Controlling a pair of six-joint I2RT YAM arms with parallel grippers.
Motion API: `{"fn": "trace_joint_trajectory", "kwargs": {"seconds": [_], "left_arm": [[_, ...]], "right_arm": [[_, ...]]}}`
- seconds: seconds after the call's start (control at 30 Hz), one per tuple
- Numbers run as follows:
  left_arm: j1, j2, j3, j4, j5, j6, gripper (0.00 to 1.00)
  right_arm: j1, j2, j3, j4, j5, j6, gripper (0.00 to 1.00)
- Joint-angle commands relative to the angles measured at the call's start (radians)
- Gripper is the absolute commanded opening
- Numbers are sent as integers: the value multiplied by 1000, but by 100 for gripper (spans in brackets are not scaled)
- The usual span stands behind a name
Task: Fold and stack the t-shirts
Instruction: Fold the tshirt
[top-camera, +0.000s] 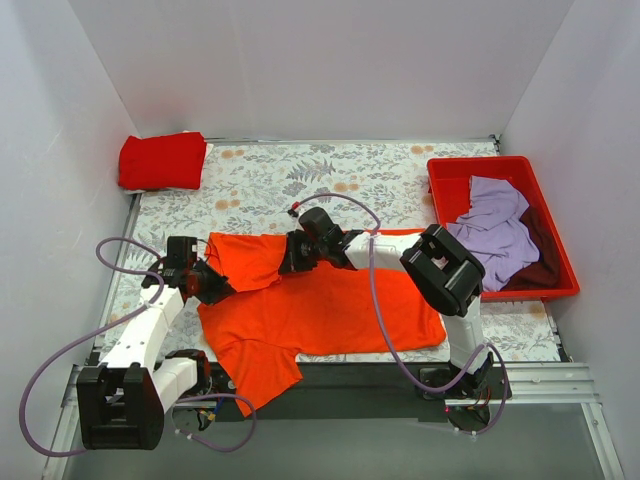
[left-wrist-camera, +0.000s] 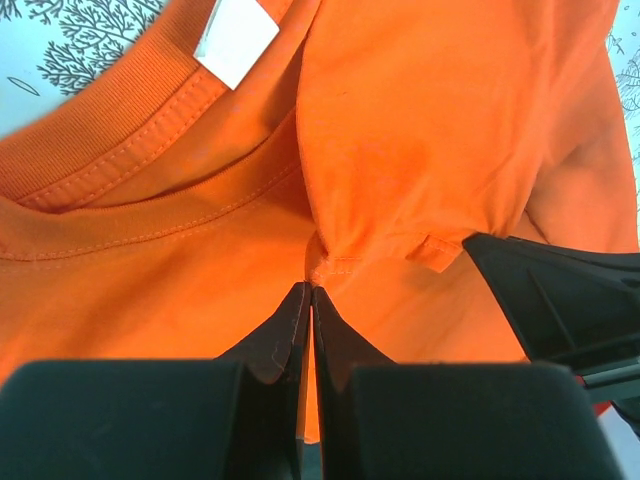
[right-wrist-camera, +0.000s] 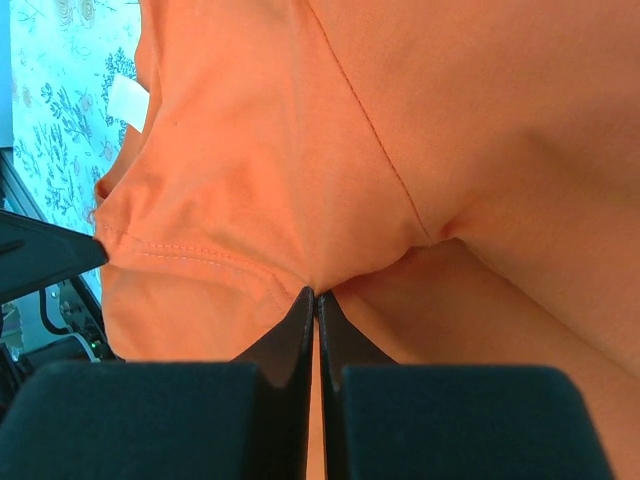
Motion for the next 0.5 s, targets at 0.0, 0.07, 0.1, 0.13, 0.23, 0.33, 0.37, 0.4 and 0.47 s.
{"fn": "trace_joint_trajectory", "kwargs": {"seconds": [0.0,0.07,0.1,0.13,0.23,0.33,0.37,0.4,0.47], "left_arm": [[-8,-15,-9,-23,31,-13,0],[-11,-9,-14,-28,32,-16,0],[-12,-9,-15,-30,35,-17,0],[-14,-10,-17,-30,43,-17,0],[-24,-21,-32,-30,54,-31,0],[-34,-27,-35,-37,49,-39,0],[-34,-32,-32,-40,48,-39,1],[-34,-35,-24,-46,43,-34,2],[-34,-41,-6,-65,16,-26,12]], "right_arm": [[-6,9,63,-37,3,-47,4],[-6,10,80,-64,3,-61,6],[-7,12,86,-74,5,-64,6],[-6,12,89,-86,6,-67,6],[-6,9,106,-127,11,-83,12],[-7,2,129,-184,5,-110,20],[-6,-2,133,-202,3,-118,24],[-6,-8,141,-235,8,-129,26],[-7,-43,141,-272,28,-166,32]]}}
